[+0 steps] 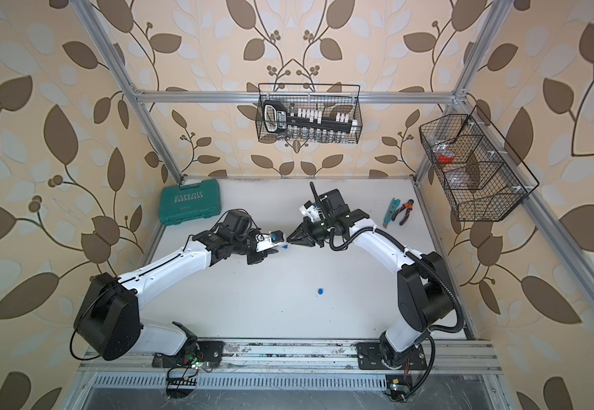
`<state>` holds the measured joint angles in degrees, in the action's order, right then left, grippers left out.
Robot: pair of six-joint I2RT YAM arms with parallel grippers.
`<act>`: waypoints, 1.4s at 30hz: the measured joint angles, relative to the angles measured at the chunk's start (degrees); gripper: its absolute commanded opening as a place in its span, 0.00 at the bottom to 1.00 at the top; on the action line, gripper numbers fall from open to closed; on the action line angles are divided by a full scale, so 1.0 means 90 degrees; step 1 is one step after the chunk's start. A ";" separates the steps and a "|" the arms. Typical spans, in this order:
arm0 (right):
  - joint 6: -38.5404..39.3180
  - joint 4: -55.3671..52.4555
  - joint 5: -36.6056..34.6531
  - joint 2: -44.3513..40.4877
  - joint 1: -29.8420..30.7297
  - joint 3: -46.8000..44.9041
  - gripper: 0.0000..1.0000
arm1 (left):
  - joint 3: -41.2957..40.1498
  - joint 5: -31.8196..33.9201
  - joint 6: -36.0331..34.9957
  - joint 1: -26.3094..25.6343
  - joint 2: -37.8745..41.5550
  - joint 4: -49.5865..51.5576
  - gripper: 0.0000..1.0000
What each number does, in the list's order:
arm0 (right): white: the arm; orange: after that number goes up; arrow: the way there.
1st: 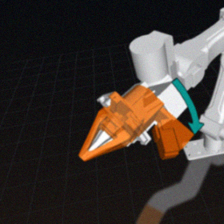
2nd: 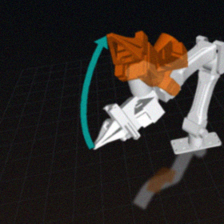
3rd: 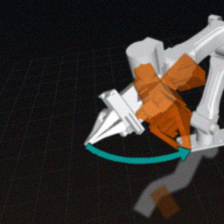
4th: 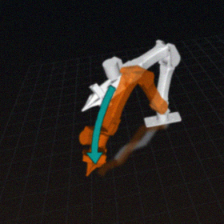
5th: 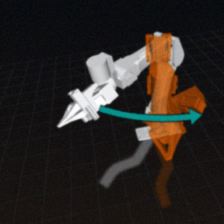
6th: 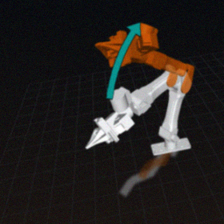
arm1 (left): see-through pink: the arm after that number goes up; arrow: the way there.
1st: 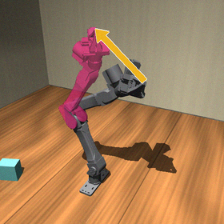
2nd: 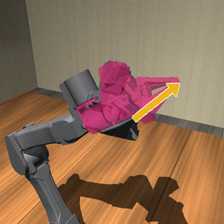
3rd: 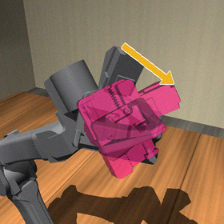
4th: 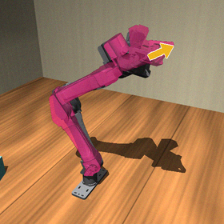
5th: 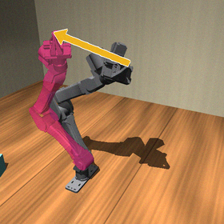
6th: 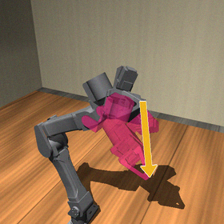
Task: Insert stoppers into test tubes
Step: Pick up the test tube at the center of the board, then pick up the stopper from the center of the board.
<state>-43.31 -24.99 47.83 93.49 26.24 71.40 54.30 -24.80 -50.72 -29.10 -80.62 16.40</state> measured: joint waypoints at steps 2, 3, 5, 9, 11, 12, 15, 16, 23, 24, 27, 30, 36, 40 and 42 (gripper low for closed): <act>-0.0002 -0.0007 0.0015 0.0000 0.0000 -0.0002 0.11 | -0.0002 -0.0002 0.0015 0.0005 0.0000 -0.0005 0.10; -0.0012 -0.0007 0.0022 0.0000 -0.0002 -0.0002 0.15 | -0.0002 -0.0007 0.0019 0.0005 0.0000 -0.0010 0.09; -0.0019 -0.0007 0.0024 0.0000 -0.0012 -0.0002 0.24 | -0.0002 -0.0022 0.0017 0.0005 0.0002 -0.0012 0.07; -0.0012 0.0070 0.0012 -0.0063 -0.0080 -0.0017 0.39 | -0.0002 -0.0041 -0.0007 -0.0022 0.0022 0.0017 0.00; 0.0022 0.0063 -0.0053 -0.0197 -0.0168 -0.0036 0.40 | -0.0002 -0.0036 0.0007 -0.0022 0.0046 0.0034 0.00; 0.0078 0.0039 -0.0131 -0.0306 -0.0233 -0.0051 0.41 | -0.0002 -0.0029 0.0044 -0.0022 0.0061 0.0036 0.00; 0.0401 -0.0301 -0.0680 -0.0697 -0.0391 -0.0058 0.45 | -0.0032 0.0068 0.0323 -0.0022 0.0121 0.0007 0.00; 0.0542 -0.0495 -0.0959 -0.0835 -0.0418 -0.0058 0.45 | -0.0044 0.0146 0.0444 -0.0022 0.0143 0.0000 0.00; 0.1069 -0.1749 -0.2790 -0.1666 -0.0066 -0.0748 0.48 | -0.0350 0.0680 0.1540 -0.0022 0.0362 -0.0255 0.00; 0.1086 -0.1926 -0.2980 -0.1719 0.0073 -0.0935 0.50 | -0.0396 0.0748 0.1698 -0.0022 0.0393 -0.0301 0.00; 0.1044 -0.2297 -0.3439 -0.1746 0.0512 -0.1494 0.62 | -0.0493 0.0826 0.2174 -0.0019 0.0452 -0.0420 0.00; 0.0979 -0.2572 -0.3823 -0.1598 0.0933 -0.1824 0.64 | -0.0559 0.0877 0.2535 -0.0022 0.0459 -0.0525 0.00; 0.0950 -0.2526 -0.4311 -0.0877 0.1396 -0.1863 0.55 | -0.0588 0.1117 0.3092 -0.0022 0.0493 -0.0457 0.00; 0.0933 -0.2363 -0.4585 -0.0391 0.1511 -0.1863 0.45 | -0.0595 0.1275 0.3337 -0.0019 0.0644 -0.0391 0.00; 0.0952 -0.2300 -0.4687 -0.0238 0.1574 -0.1863 0.40 | -0.0629 0.1304 0.3441 -0.0019 0.0758 -0.0401 0.00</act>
<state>-34.74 -45.69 5.65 91.35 40.40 54.63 48.64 -13.06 -19.75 -29.28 -73.80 12.80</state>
